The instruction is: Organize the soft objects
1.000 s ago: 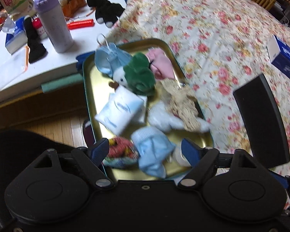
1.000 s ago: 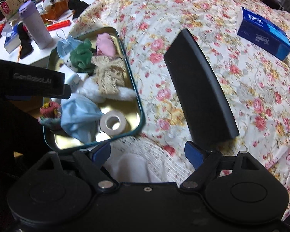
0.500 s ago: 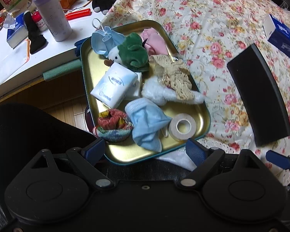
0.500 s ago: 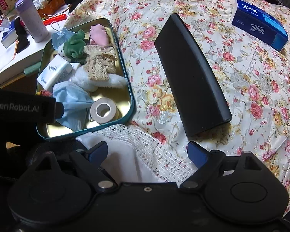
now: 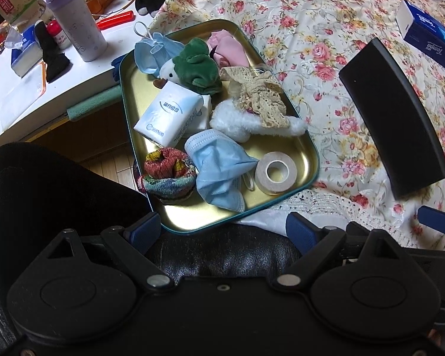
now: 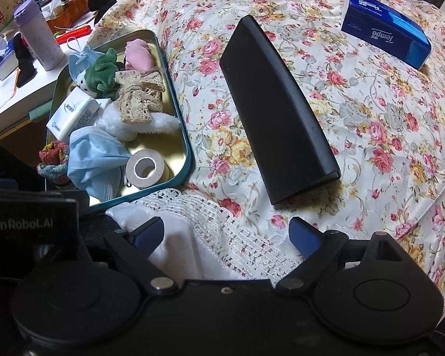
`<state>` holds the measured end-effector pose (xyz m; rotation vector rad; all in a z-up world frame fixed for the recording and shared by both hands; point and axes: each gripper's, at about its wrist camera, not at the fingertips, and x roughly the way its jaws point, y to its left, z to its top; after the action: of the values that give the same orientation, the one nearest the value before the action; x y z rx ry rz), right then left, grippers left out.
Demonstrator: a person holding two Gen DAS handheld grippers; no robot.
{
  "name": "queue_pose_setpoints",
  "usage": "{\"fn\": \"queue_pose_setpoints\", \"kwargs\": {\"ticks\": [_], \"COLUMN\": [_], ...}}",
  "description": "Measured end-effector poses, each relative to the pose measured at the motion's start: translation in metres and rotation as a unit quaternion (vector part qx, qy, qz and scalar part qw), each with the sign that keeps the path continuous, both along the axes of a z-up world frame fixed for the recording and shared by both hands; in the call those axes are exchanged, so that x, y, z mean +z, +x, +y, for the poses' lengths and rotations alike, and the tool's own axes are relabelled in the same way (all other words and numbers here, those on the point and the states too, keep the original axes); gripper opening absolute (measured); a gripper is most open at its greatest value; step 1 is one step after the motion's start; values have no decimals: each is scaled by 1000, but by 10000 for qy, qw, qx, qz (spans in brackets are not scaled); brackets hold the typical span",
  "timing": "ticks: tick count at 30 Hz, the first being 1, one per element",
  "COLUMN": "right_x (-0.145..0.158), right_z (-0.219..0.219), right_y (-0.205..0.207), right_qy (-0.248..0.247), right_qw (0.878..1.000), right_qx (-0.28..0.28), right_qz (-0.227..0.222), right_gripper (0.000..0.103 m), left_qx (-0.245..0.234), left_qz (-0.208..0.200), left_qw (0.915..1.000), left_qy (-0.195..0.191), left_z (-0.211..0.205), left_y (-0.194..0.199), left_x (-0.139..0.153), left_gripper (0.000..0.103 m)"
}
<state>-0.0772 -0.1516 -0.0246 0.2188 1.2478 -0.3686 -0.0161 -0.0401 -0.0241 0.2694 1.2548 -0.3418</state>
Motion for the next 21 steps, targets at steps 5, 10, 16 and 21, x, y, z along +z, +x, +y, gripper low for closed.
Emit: {"fn": "queue_pose_setpoints", "kwargs": {"ticks": [5,10,16,21], "right_x": [-3,-6,-7,-5], "right_z": [0,-1,-2,-5], "right_y": [-3,-5,-8,-15], "right_qy": [5,8,-44,-16], "right_qw": [10000,10000,9999,9998], "right_qx": [-19,-56,-116,-200], "right_qz": [17,50,56,6], "right_gripper": [91,92,92,92], "left_qx": [-37,12,61,40], "left_qz": [-9,-59,-104,-115], "left_qw": [10000,9999,9998,9997], "left_qy": [33,90,147,204], "left_z": [-1,1,4,5], "left_y": [-3,-2,-1,-4], "left_x": [0,-1,-2,-4], "left_gripper": [89,89,89,89]}}
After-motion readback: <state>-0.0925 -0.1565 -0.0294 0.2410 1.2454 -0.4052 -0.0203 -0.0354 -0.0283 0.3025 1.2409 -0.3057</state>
